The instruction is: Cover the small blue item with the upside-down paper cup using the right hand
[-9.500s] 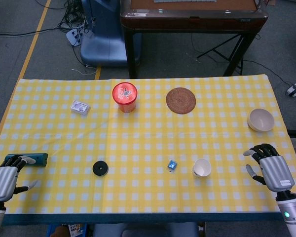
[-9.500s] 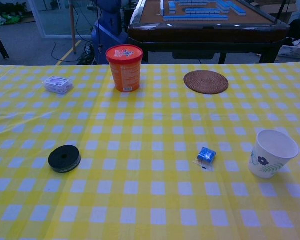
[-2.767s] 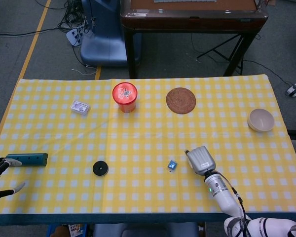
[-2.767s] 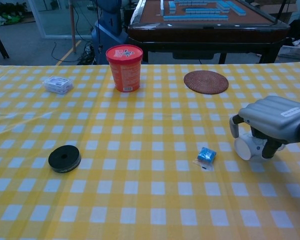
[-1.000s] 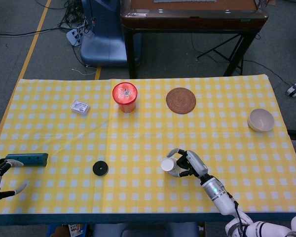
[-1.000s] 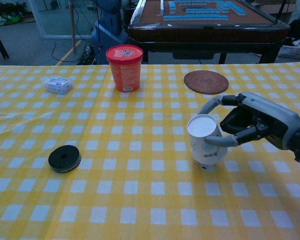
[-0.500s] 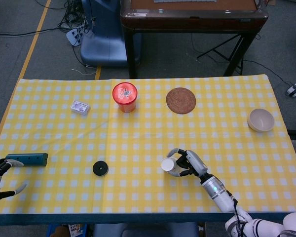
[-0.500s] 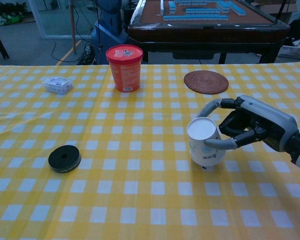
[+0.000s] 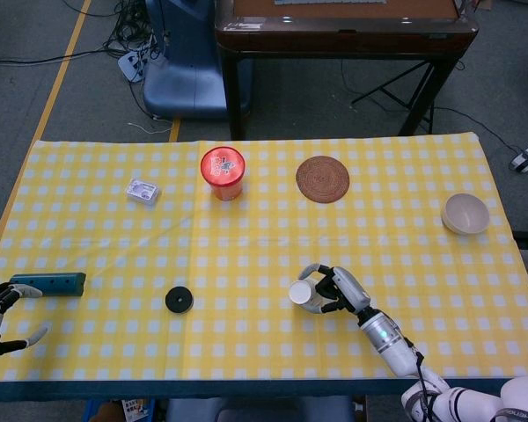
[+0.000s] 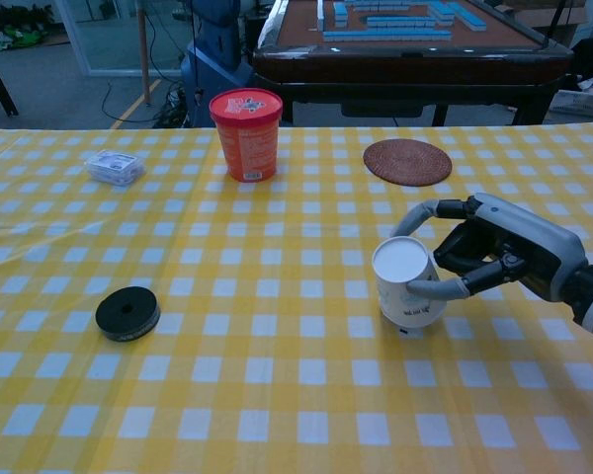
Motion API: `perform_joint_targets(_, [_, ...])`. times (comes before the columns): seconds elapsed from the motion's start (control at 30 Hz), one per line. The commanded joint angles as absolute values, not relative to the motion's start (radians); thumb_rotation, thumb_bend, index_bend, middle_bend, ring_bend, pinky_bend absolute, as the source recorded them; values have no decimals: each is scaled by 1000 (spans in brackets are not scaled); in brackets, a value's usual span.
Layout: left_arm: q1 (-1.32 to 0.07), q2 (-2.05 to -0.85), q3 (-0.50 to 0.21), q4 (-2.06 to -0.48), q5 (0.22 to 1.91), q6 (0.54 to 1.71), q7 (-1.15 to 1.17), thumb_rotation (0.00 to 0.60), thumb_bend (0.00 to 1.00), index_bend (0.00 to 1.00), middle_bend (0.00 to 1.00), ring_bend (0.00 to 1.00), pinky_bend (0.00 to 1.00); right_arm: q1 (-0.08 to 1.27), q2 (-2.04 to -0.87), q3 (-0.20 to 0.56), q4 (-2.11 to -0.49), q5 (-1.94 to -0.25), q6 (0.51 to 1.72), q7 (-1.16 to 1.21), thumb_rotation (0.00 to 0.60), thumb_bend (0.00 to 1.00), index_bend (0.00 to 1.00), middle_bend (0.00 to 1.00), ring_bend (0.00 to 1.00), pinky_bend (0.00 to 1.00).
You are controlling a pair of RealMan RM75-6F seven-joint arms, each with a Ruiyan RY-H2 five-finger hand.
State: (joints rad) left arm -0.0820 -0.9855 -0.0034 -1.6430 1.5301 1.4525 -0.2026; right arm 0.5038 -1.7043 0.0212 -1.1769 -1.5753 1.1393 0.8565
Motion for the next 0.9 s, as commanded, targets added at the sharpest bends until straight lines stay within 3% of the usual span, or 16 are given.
perform_joint_targets(0.03, [-82,-986,-4,-1642,1530,1452,-203,600,102,463,367,243,383,505,-1704,18,-1176,-1575,1137,857,600,114,510,1000,1000,1000])
perform_joint_targets(0.37, [-84,-986,-1,-1642,1533,1449,-200,600,102,463,367,243,383,499,-1678,4,-1202,-1580,1147,853,600,39,332,1000,1000,1000])
perform_joint_targets(0.73, [-85,-986,1,-1644,1535,1446,-198,600,102,463,367,243,383,483,-1640,6,-1220,-1589,1193,843,600,33,302,1000,1000,1000])
perform_joint_targets(0.9, [-86,-987,2,-1643,1535,1444,-194,600,101,463,367,243,384,469,-1569,-19,-1258,-1651,1256,676,600,25,302,998,991,1000])
